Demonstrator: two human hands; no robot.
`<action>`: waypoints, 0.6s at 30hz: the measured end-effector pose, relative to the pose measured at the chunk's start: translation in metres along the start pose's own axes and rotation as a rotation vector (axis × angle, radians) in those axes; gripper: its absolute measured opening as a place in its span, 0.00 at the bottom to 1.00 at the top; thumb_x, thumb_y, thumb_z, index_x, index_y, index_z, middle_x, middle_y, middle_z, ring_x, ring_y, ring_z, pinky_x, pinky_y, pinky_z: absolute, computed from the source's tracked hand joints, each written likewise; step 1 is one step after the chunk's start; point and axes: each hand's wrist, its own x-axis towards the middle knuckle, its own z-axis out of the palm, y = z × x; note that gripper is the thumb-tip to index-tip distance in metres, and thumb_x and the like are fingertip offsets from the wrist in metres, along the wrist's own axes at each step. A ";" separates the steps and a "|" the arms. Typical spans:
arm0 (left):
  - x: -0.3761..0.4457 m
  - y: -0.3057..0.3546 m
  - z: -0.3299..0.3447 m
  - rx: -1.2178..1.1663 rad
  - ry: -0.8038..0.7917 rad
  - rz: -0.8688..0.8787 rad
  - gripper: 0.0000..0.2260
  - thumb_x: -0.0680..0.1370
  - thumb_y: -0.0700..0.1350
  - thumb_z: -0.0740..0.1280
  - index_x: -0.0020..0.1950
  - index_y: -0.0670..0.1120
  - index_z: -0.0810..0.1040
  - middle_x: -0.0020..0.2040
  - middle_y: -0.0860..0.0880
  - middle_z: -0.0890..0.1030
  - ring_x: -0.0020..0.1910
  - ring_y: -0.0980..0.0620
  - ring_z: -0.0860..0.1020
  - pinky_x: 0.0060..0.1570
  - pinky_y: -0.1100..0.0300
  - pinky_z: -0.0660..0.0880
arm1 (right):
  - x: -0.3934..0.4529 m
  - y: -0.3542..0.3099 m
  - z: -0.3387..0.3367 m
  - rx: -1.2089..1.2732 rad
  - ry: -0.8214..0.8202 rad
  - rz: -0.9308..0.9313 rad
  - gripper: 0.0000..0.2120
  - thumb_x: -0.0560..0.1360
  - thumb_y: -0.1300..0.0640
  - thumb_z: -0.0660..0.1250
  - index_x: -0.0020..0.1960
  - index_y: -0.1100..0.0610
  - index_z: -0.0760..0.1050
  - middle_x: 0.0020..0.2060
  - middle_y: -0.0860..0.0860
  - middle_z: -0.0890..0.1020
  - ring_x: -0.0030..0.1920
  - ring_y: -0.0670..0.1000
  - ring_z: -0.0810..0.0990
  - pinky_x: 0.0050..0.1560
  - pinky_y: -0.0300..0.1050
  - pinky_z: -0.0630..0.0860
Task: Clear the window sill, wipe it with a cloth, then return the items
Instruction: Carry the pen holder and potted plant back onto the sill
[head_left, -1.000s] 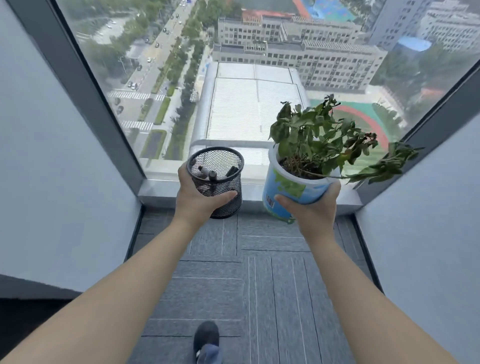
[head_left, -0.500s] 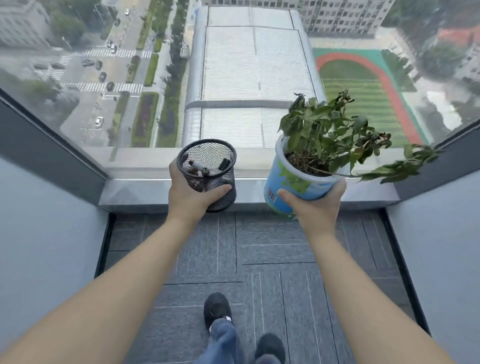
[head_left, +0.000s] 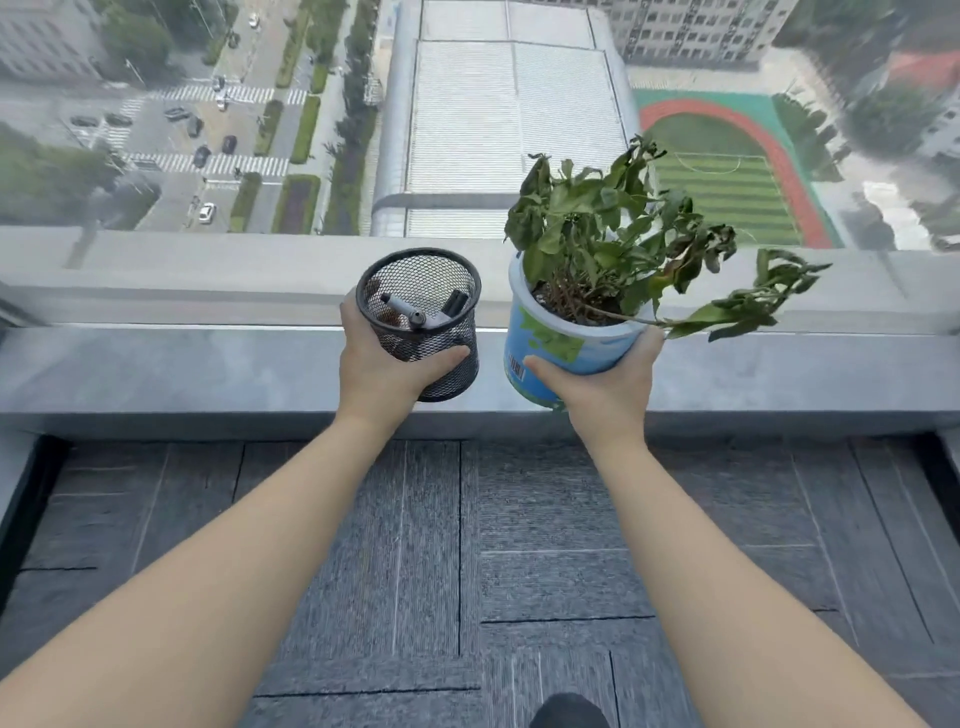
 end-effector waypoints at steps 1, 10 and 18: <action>0.008 -0.017 0.008 0.004 -0.008 0.000 0.36 0.61 0.39 0.77 0.63 0.48 0.60 0.55 0.52 0.71 0.55 0.55 0.70 0.56 0.63 0.65 | 0.009 0.019 0.005 0.003 -0.003 -0.012 0.33 0.57 0.62 0.80 0.45 0.45 0.59 0.46 0.37 0.71 0.45 0.24 0.72 0.49 0.24 0.73; 0.037 -0.105 0.045 0.022 -0.017 0.008 0.44 0.56 0.43 0.78 0.66 0.45 0.58 0.59 0.50 0.72 0.58 0.53 0.72 0.60 0.60 0.67 | 0.036 0.106 0.022 -0.007 -0.010 -0.011 0.35 0.58 0.62 0.80 0.57 0.54 0.63 0.52 0.43 0.74 0.58 0.48 0.74 0.58 0.32 0.73; 0.026 -0.090 0.053 0.056 -0.012 0.009 0.43 0.58 0.39 0.78 0.67 0.45 0.58 0.59 0.50 0.72 0.57 0.55 0.72 0.58 0.62 0.67 | 0.034 0.092 0.001 -0.071 -0.024 0.089 0.47 0.59 0.60 0.80 0.69 0.63 0.56 0.67 0.58 0.70 0.67 0.54 0.70 0.69 0.52 0.67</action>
